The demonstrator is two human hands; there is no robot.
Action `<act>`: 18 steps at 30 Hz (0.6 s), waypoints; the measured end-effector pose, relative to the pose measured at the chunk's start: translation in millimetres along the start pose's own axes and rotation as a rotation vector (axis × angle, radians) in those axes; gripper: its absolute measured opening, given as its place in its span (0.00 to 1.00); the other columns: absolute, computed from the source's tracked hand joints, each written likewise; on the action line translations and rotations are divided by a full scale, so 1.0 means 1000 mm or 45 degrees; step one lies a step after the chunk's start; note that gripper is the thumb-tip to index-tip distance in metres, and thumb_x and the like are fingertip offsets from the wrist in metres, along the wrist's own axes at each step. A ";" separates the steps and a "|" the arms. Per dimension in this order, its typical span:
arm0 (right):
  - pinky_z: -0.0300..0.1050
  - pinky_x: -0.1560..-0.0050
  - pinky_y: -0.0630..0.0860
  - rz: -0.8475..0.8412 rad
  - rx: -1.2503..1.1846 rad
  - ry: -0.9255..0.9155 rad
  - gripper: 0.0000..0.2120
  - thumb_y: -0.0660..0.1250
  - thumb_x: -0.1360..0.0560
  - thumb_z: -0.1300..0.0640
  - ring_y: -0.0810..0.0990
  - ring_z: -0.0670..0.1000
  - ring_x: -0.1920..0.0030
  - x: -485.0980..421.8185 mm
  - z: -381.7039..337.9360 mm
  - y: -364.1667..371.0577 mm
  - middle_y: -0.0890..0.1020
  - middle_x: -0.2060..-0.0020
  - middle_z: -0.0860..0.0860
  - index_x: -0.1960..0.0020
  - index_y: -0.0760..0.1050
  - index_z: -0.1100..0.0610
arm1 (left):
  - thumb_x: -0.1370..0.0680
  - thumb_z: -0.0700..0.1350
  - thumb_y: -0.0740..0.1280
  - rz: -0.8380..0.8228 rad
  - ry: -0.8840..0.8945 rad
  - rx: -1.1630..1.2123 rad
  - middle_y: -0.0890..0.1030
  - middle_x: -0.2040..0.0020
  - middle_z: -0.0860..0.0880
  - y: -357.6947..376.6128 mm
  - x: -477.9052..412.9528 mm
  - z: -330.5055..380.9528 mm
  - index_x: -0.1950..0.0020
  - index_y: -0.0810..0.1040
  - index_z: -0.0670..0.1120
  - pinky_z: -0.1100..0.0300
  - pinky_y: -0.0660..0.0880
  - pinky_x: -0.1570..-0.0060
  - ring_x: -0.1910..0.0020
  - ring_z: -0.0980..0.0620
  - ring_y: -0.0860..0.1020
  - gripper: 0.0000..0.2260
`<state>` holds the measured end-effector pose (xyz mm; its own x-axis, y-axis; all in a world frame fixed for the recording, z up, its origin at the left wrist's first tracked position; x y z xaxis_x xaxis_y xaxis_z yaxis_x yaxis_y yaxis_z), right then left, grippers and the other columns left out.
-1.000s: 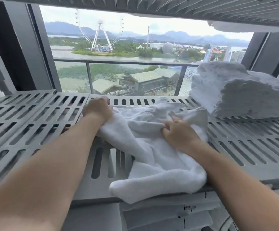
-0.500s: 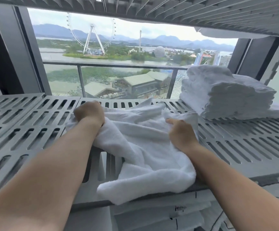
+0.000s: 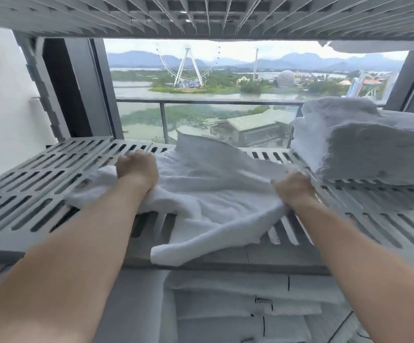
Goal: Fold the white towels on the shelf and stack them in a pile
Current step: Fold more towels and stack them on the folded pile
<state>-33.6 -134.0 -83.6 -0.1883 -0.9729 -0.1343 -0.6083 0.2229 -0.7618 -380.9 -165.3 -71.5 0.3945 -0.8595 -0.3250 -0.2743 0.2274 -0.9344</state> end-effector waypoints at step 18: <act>0.49 0.37 0.71 -0.667 0.518 -0.913 0.16 0.59 0.22 0.55 0.73 0.56 0.35 0.094 -0.066 0.043 0.76 0.34 0.52 0.35 0.74 0.55 | 0.18 0.46 0.57 -0.301 0.212 -0.081 0.78 0.39 0.45 -0.020 0.045 0.043 0.37 0.78 0.51 0.51 0.74 0.55 0.42 0.43 0.76 0.13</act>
<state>-128.2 -211.6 -87.0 0.6260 -0.7791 0.0324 -0.1433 -0.1558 -0.9773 -319.3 -189.1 -73.5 0.3063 -0.9497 -0.0660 -0.2484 -0.0128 -0.9686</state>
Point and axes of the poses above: each hand's wrist, its own x-axis away from the middle knuckle, its own y-axis out of the palm, z = x × y, the point moved 1 cm from there along -x, towards the middle knuckle
